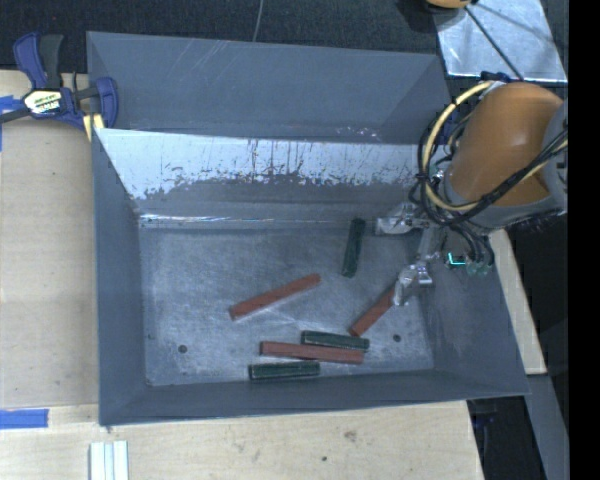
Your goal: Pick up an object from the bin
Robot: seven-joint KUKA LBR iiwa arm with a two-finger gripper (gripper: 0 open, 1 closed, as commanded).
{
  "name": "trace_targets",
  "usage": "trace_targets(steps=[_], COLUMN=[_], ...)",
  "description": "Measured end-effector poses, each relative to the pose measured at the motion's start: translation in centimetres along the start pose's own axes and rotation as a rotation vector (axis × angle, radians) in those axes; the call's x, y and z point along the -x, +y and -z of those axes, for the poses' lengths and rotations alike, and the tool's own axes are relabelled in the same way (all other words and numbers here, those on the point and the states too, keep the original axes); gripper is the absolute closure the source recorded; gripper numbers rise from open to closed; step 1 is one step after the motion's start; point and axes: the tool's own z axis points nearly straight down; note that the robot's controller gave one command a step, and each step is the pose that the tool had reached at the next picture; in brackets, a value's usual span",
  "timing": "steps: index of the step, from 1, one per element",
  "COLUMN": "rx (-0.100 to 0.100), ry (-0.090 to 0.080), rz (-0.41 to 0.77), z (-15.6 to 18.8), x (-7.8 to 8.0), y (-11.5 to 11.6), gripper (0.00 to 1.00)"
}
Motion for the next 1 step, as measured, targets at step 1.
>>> trace_targets(steps=[1], rx=[-0.001], ry=[-0.008], rz=[0.002], z=[0.47], x=[0.19], y=[0.02], gripper=[0.00])
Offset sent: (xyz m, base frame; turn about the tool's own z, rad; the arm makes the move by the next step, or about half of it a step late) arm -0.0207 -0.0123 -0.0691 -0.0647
